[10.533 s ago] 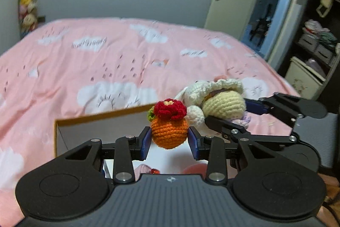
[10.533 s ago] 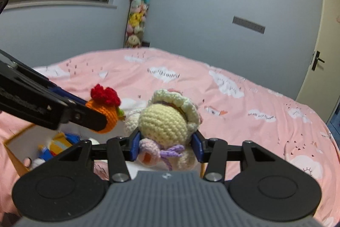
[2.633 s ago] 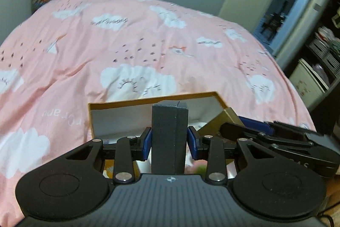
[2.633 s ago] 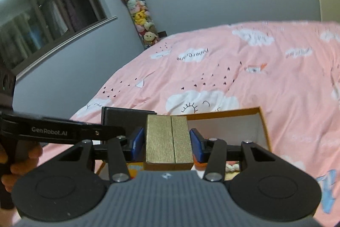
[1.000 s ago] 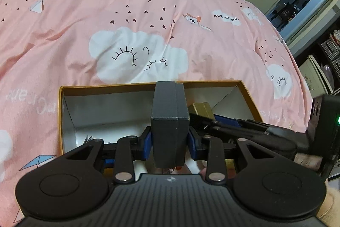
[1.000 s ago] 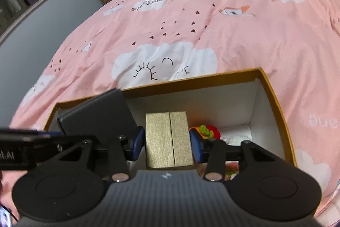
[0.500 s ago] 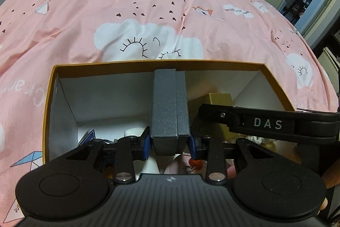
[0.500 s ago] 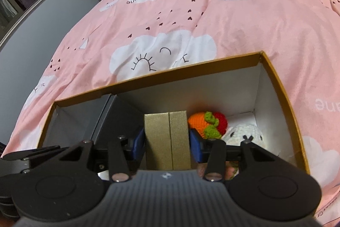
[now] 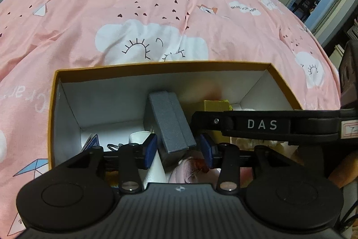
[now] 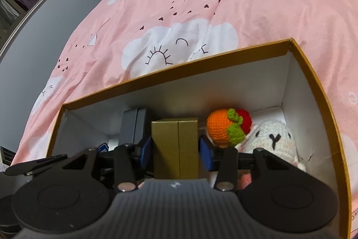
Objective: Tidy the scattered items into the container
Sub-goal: 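Lower the grey and gold boxes into the orange box and open both tools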
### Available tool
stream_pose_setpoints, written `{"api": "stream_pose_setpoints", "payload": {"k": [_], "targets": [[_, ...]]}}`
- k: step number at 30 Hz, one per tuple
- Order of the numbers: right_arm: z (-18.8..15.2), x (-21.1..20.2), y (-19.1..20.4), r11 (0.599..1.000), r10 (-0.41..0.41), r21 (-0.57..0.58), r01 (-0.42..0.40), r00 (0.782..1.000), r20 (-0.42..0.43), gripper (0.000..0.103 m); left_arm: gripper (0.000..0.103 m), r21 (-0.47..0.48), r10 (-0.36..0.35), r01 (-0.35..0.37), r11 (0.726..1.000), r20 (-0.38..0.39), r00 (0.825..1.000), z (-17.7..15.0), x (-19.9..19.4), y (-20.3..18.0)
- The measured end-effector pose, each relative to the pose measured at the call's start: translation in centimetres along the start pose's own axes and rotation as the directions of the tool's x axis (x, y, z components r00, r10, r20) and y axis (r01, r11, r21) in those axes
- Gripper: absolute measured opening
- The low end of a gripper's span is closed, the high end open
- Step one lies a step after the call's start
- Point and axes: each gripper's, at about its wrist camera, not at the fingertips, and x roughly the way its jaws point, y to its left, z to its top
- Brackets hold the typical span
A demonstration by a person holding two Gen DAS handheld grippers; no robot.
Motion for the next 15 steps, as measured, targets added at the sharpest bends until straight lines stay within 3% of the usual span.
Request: {"api": "stream_pose_setpoints", "payload": {"k": [12,15], "targets": [[0.2,0.0,0.6,1.000,0.007,-0.003,-0.007,1.000,0.010,0.051,0.049,-0.025,-0.002,0.003,1.000,0.040,0.999,-0.6,-2.0,0.4],[0.1,0.1,0.8,1.000,-0.007,-0.018,0.007,1.000,0.013,0.044,0.049,-0.032,-0.002,0.004,0.999,0.048,0.999,-0.8,-2.3,0.4]]}}
